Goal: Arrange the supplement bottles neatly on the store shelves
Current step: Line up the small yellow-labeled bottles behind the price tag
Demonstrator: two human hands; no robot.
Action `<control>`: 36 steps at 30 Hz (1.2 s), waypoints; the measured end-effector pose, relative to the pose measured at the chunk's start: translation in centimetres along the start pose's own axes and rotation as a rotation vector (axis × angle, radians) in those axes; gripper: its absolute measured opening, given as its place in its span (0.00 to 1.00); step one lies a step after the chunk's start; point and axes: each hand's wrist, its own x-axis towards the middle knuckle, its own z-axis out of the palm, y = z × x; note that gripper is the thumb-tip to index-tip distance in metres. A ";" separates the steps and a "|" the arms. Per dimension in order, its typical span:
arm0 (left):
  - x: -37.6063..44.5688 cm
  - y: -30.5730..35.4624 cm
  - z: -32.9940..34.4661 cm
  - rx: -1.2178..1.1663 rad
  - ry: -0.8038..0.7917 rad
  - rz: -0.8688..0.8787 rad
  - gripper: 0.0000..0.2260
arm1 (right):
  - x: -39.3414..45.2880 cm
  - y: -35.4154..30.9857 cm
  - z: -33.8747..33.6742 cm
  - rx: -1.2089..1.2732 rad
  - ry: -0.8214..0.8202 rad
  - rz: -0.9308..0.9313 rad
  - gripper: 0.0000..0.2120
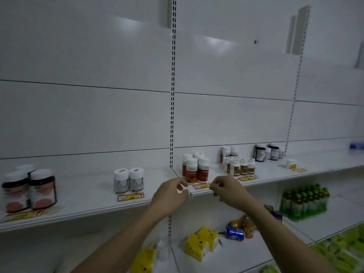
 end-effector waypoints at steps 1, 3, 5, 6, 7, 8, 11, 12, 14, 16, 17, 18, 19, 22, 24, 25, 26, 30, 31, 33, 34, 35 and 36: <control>0.5 0.1 0.0 -0.002 0.010 0.000 0.08 | 0.3 0.5 0.1 0.012 0.002 -0.002 0.10; 2.4 0.6 0.0 -0.010 0.032 0.011 0.09 | 1.4 1.8 0.0 0.039 0.005 -0.008 0.09; 4.4 0.8 0.0 -0.017 0.060 0.015 0.08 | 2.9 2.9 -0.2 0.051 0.022 -0.029 0.09; 5.4 0.6 0.1 -0.020 0.074 0.014 0.07 | 3.9 3.4 -0.3 0.051 0.032 -0.040 0.10; 6.5 0.3 0.2 -0.025 0.090 0.011 0.07 | 4.9 3.9 -0.5 0.048 0.037 -0.049 0.10; 7.7 0.0 0.3 -0.033 0.106 0.006 0.06 | 6.0 4.4 -0.7 0.049 0.036 -0.055 0.09; 12.2 -1.1 0.4 -0.064 0.148 -0.009 0.07 | 10.2 6.0 -1.4 0.044 0.017 -0.069 0.08; 13.9 -1.4 0.4 -0.078 0.174 -0.009 0.06 | 12.0 6.5 -1.8 0.040 0.017 -0.075 0.08; 17.2 -2.1 0.5 -0.111 0.232 -0.012 0.06 | 15.7 7.6 -2.7 0.036 0.007 -0.084 0.08; 20.2 -2.5 0.6 -0.140 0.250 -0.027 0.07 | 19.4 8.5 -3.7 0.030 -0.005 -0.085 0.07; 21.4 -2.7 0.7 -0.143 0.244 -0.032 0.07 | 21.0 8.9 -4.1 0.019 -0.006 -0.090 0.06; 22.6 -2.8 0.9 -0.137 0.237 -0.031 0.08 | 22.6 9.2 -4.5 0.011 -0.008 -0.097 0.06; 23.9 -3.0 0.9 -0.129 0.231 -0.027 0.08 | 24.1 9.6 -4.9 0.008 -0.013 -0.108 0.05; 27.3 -3.6 1.2 -0.108 0.186 -0.041 0.08 | 28.1 10.7 -5.7 -0.009 -0.064 -0.126 0.05; 29.4 -4.2 1.4 -0.064 0.138 -0.051 0.08 | 30.5 11.5 -5.7 -0.058 -0.119 -0.138 0.07; 30.5 -4.4 1.6 -0.040 0.118 -0.051 0.07 | 31.8 11.9 -5.6 -0.087 -0.147 -0.145 0.08; 31.5 -4.6 1.8 -0.023 0.100 -0.054 0.07 | 33.1 12.1 -5.4 -0.117 -0.175 -0.154 0.10; 34.6 -4.5 3.5 -0.056 -0.005 -0.125 0.06 | 37.7 12.5 -3.6 -0.241 -0.307 -0.266 0.15; 35.3 -4.2 4.0 -0.066 -0.039 -0.142 0.06 | 38.7 12.6 -3.0 -0.265 -0.341 -0.308 0.16; 36.5 -3.6 4.9 -0.054 -0.125 -0.170 0.06 | 40.4 12.6 -1.9 -0.316 -0.401 -0.402 0.18; 37.1 -3.2 5.4 -0.032 -0.190 -0.188 0.06 | 41.1 12.6 -1.5 -0.351 -0.422 -0.458 0.20; 37.7 -2.8 5.8 0.001 -0.272 -0.208 0.07 | 41.8 12.6 -1.1 -0.388 -0.438 -0.514 0.21; 38.3 -2.6 6.3 0.037 -0.357 -0.230 0.09 | 42.4 12.6 -0.8 -0.419 -0.455 -0.569 0.23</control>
